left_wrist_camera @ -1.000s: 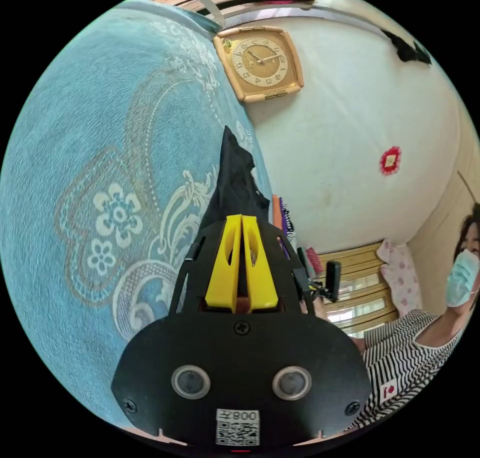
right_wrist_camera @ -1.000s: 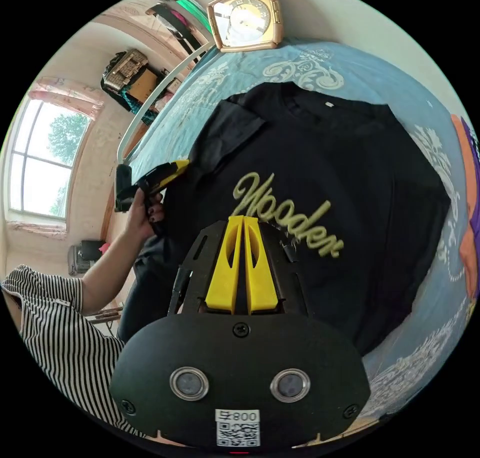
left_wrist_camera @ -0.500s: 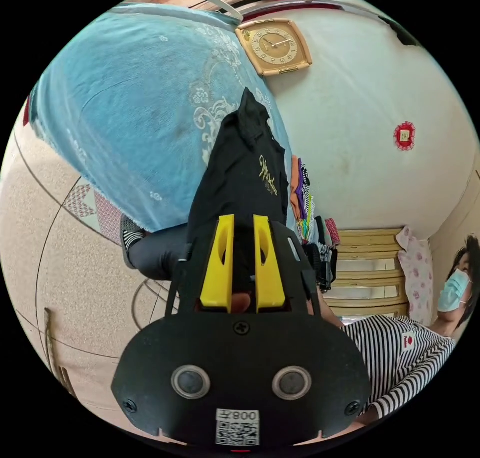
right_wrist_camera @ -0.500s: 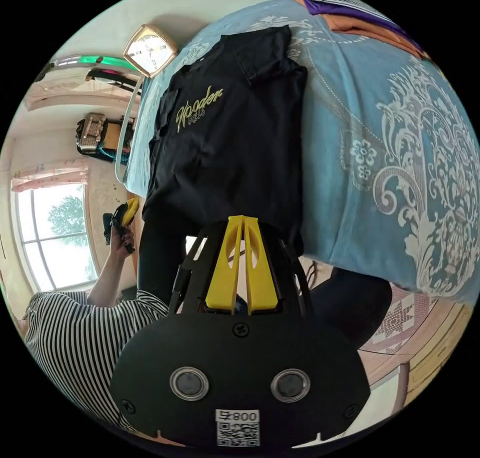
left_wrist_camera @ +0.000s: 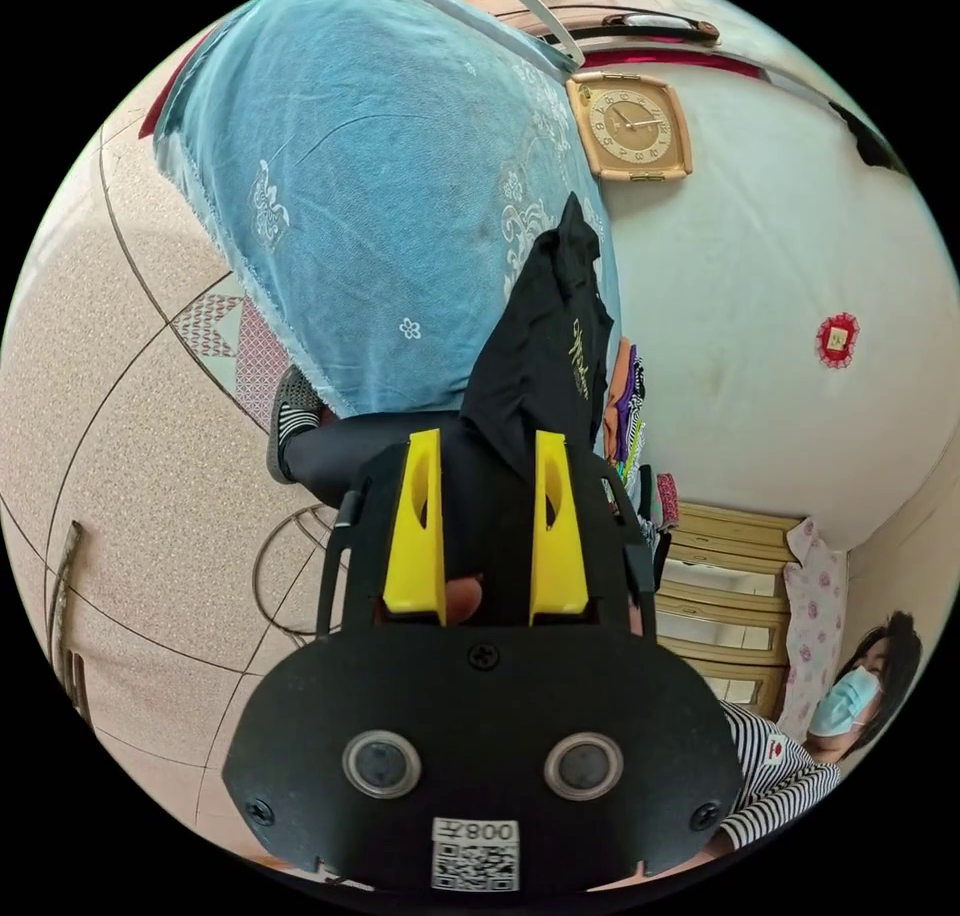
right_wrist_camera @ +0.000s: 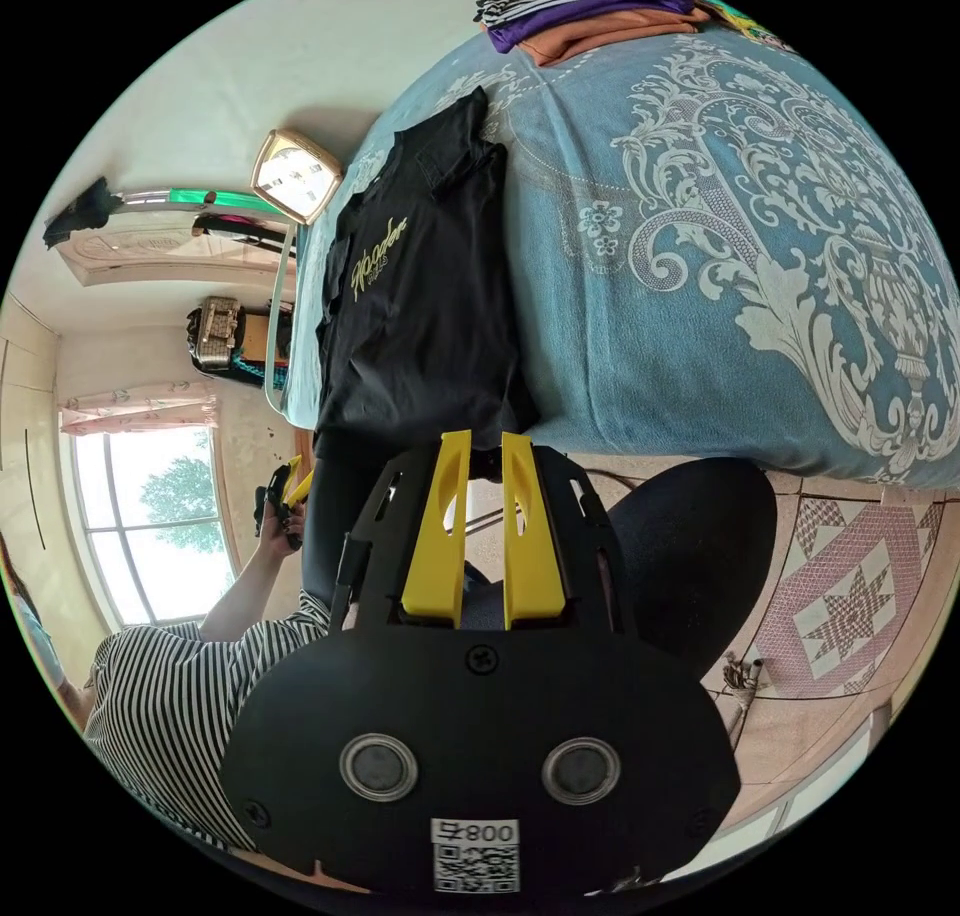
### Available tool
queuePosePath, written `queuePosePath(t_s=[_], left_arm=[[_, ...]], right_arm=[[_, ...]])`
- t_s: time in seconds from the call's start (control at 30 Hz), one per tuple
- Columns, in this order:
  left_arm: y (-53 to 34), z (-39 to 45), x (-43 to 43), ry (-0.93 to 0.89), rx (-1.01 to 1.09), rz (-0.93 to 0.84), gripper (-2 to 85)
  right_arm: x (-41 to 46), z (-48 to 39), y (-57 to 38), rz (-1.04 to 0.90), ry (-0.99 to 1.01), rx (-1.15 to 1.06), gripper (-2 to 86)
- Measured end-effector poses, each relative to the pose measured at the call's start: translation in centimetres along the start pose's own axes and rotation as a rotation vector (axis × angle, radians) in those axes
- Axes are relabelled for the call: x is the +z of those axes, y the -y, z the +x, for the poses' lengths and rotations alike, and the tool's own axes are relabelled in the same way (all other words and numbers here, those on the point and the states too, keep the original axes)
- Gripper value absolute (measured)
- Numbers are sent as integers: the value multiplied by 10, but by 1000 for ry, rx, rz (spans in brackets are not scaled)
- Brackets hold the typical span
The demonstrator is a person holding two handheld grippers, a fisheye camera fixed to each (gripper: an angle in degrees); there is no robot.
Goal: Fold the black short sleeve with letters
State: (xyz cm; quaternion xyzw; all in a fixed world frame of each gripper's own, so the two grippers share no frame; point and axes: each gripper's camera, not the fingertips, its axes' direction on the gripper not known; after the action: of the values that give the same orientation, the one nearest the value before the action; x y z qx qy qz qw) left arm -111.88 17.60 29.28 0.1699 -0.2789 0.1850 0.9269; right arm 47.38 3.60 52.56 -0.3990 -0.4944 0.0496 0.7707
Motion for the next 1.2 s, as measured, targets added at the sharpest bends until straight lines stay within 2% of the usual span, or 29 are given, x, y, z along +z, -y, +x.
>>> queuePosePath(t_s=[0.37,0.6,0.9,1.2], left_arm=[[-18,-42,-19,-65,-133,31,142],[-27,-52,-26,-93,-147,43,143],[-30,-58,-30,-123,-148,50,145],[-29,-49,-20,-119,-112,-26,141]], right_arm=[[-27,68,-45,52,56,123,71],[-46,113,-64,103,101,220,74],[-53,137,-75,61,25,221,82],[-64,150,-89,52,11,204,83]])
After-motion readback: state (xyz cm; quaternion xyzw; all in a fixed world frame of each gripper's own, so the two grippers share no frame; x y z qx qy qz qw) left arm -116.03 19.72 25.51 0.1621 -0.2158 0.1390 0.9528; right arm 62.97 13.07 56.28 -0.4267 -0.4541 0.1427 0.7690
